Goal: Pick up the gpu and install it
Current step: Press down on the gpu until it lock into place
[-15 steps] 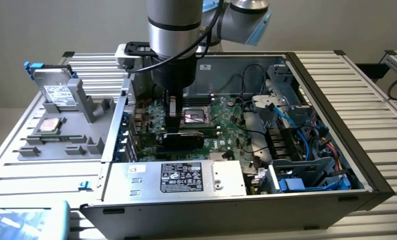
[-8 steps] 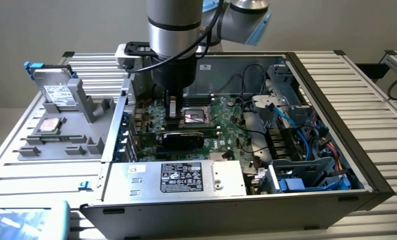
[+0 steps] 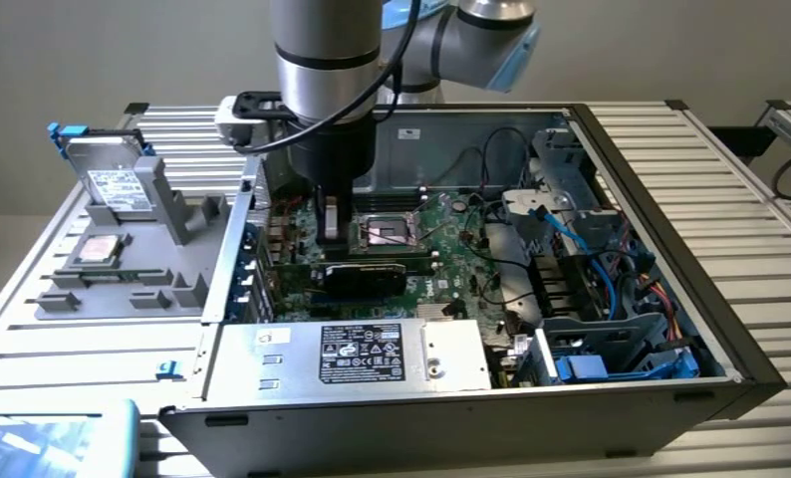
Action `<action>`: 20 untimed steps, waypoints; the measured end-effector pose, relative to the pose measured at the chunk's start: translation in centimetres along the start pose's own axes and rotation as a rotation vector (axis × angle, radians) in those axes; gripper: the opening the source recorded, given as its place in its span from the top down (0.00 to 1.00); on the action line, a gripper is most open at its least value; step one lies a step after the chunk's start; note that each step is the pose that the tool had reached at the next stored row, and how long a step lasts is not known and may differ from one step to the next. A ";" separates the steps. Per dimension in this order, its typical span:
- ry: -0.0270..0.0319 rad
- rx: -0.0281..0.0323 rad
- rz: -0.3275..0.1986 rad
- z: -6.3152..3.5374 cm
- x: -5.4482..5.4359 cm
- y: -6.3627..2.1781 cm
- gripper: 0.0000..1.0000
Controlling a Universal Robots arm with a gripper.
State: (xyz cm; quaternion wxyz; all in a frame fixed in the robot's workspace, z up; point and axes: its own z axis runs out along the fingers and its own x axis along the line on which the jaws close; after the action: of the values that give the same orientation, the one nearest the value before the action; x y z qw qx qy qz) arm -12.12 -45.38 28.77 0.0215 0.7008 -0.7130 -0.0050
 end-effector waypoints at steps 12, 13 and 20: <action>0.0019 0.0175 0.007 1.43 -0.6 0.70 0.88; 0.0021 0.0185 0.007 1.56 -0.6 0.72 0.88; 0.0054 0.0220 0.008 2.28 -0.6 0.74 0.88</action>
State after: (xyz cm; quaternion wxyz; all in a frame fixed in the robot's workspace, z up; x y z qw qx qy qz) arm -12.94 -44.78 26.50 0.0157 0.6981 -0.7158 0.0048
